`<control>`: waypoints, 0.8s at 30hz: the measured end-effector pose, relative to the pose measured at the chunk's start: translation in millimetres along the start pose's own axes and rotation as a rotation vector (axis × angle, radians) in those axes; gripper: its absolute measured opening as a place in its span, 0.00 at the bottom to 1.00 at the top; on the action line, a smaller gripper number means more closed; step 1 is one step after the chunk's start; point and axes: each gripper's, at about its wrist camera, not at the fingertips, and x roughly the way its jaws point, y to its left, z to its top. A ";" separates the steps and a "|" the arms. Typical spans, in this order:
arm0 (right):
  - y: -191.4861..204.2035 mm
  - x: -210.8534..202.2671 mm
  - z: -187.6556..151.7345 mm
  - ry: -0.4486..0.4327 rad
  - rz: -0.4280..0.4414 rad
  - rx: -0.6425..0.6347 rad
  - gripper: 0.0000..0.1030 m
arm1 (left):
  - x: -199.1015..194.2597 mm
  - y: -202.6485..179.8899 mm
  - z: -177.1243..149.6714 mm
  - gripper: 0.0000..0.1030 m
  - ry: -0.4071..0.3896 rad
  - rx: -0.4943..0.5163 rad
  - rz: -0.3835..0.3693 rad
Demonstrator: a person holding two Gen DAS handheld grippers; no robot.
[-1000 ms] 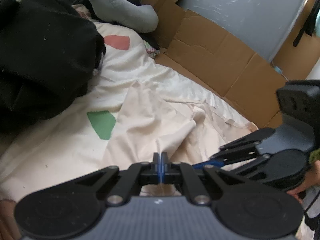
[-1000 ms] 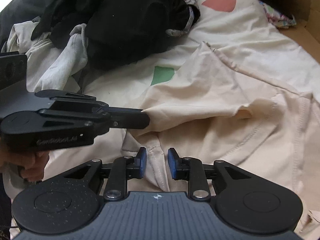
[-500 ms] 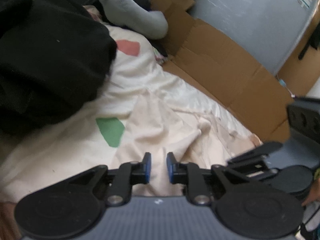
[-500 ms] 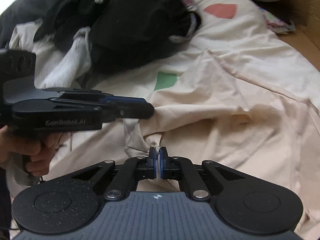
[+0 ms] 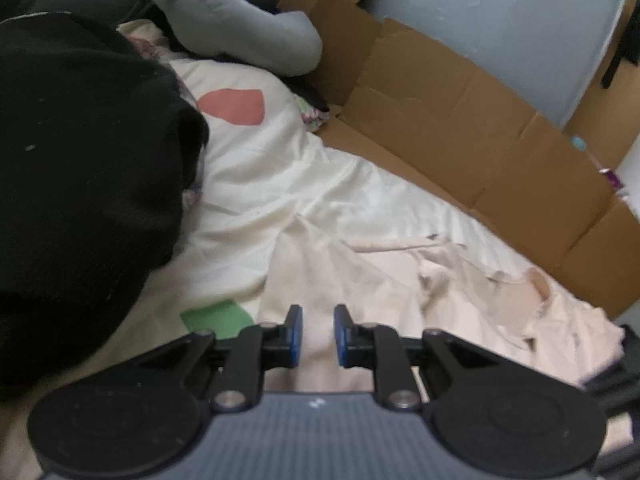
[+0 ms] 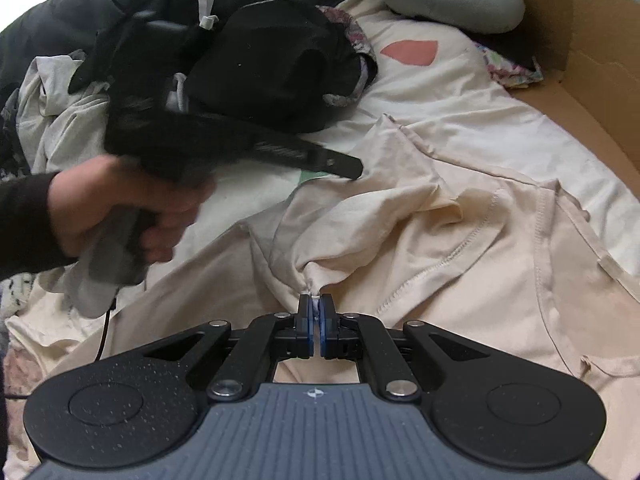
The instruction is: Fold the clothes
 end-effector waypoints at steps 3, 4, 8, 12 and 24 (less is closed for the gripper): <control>3.4 -1.8 -6.9 -0.017 -0.030 -0.012 0.00 | 10.8 -2.2 7.7 0.16 0.001 0.016 0.008; 4.5 -2.0 -8.6 -0.022 -0.037 -0.013 0.00 | 13.7 -3.3 10.3 0.16 0.002 0.022 0.012; 11.3 -4.5 -16.2 -0.047 -0.064 -0.028 0.00 | 24.8 -5.9 20.3 0.16 0.011 0.047 0.041; 22.6 -7.7 -22.3 -0.071 -0.086 -0.060 0.00 | 35.2 -3.6 28.1 0.14 0.030 0.067 0.102; 8.7 -14.0 -35.7 -0.049 -0.053 0.083 0.03 | 38.2 4.8 35.8 0.10 0.058 0.076 0.170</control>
